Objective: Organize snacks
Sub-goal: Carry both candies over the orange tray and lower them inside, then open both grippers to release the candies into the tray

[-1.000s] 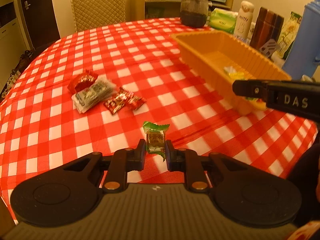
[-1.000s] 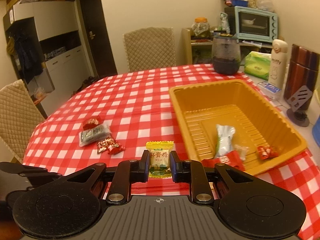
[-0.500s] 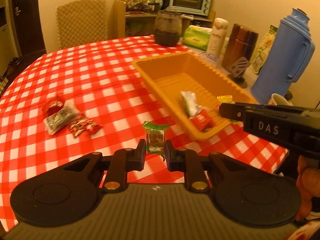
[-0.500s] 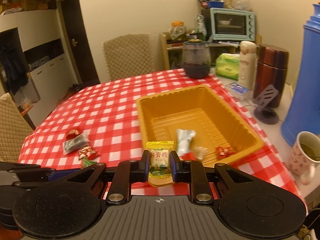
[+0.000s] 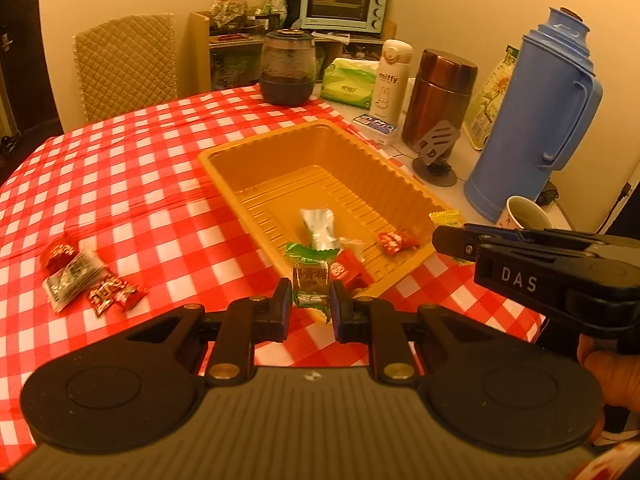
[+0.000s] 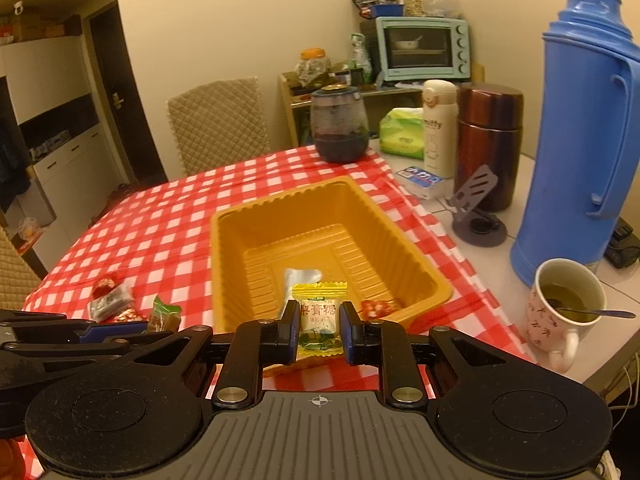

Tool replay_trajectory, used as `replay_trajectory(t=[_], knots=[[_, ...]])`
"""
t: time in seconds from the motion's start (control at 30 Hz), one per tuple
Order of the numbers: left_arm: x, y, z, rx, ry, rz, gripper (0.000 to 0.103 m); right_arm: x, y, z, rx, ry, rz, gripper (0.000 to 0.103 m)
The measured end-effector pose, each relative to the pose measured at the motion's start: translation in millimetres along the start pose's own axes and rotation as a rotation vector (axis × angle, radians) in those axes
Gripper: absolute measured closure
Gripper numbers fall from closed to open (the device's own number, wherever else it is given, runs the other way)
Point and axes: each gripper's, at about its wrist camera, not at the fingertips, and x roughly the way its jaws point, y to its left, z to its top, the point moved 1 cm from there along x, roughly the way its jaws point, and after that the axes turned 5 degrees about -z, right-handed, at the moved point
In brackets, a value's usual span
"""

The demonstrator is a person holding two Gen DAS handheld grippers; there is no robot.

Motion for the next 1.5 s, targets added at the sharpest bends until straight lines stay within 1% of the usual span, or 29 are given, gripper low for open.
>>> replay_trajectory(t=[0.3, 0.67, 0.73, 0.8, 0.83, 1.17, 1.33, 1.5], knots=[[25, -9, 19, 0.01, 0.005, -0.016, 0.085, 16, -25, 15, 0.021, -0.003, -0.022, 0.082], [60, -11, 37, 0.024, 0.014, -0.032, 0.085, 36, -37, 25, 0.036, 0.0, -0.033, 0.082], [66, -10, 39, 0.026, 0.008, -0.032, 0.084, 38, -39, 25, 0.04, 0.003, -0.034, 0.082], [71, -6, 39, 0.021, 0.005, -0.028, 0.079, 39, -41, 24, 0.043, 0.006, -0.036, 0.082], [72, -3, 38, 0.013, 0.008, -0.027, 0.079, 40, -41, 23, 0.045, 0.008, -0.036, 0.082], [50, 29, 19, -0.06, 0.004, 0.038, 0.079, 47, -44, 16, 0.063, 0.028, -0.022, 0.082], [41, 38, 10, -0.094, 0.002, 0.051, 0.079, 50, -39, 20, 0.055, 0.024, -0.002, 0.082], [36, 40, 9, -0.105, -0.005, 0.055, 0.078, 58, -33, 27, 0.043, 0.017, 0.016, 0.082]])
